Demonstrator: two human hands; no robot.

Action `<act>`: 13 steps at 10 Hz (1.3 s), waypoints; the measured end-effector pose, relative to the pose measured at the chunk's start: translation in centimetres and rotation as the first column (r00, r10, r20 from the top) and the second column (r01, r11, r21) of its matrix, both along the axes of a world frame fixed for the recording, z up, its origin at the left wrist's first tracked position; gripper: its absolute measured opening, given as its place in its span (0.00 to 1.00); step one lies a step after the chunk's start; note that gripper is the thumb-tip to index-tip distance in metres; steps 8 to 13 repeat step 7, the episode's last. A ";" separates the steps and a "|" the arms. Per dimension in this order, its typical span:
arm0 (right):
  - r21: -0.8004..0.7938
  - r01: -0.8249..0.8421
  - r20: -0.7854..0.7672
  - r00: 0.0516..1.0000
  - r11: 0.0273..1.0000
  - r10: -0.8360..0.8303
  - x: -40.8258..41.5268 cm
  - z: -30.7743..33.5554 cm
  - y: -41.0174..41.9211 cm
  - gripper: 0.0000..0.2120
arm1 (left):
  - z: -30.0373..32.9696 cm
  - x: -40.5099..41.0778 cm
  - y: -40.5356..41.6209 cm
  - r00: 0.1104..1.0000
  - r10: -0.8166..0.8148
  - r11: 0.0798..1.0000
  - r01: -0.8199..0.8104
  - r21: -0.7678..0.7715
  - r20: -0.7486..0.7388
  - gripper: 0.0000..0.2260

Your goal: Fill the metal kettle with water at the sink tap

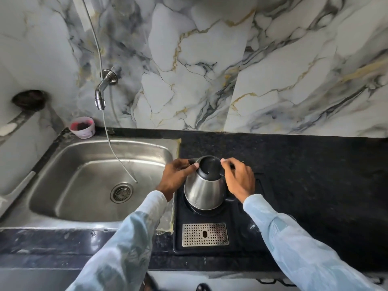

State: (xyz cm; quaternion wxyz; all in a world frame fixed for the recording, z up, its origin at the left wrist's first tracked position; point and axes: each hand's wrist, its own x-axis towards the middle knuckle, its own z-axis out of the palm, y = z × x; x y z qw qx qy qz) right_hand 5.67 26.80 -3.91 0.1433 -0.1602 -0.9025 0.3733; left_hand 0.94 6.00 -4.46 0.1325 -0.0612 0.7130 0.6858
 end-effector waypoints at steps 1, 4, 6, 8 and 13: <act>0.087 -0.013 0.002 1.000 0.996 0.013 0.1 -0.3 1.2 0.20 | -0.1 0.0 0.6 0.999 -0.034 0.999 0.034 -0.032 0.005 0.16; 0.172 0.022 0.049 0.998 0.985 -0.031 -2.1 0.5 0.1 0.27 | 0.2 -1.2 1.1 1.000 -0.023 0.998 0.021 -0.059 -0.021 0.15; 0.159 -0.036 0.077 0.997 0.987 0.024 -1.8 0.6 -0.3 0.26 | 0.5 -0.8 1.0 1.000 -0.009 0.998 0.007 -0.068 -0.029 0.16; 0.234 -0.110 0.183 0.981 0.966 0.068 -2.0 0.9 0.3 0.29 | 0.7 -0.6 0.5 0.999 -0.030 0.997 0.028 -0.073 -0.023 0.19; 0.234 -0.110 0.183 0.981 0.966 0.068 -2.0 0.9 0.3 0.29 | 0.7 -0.6 0.5 0.999 -0.030 0.997 0.028 -0.073 -0.023 0.19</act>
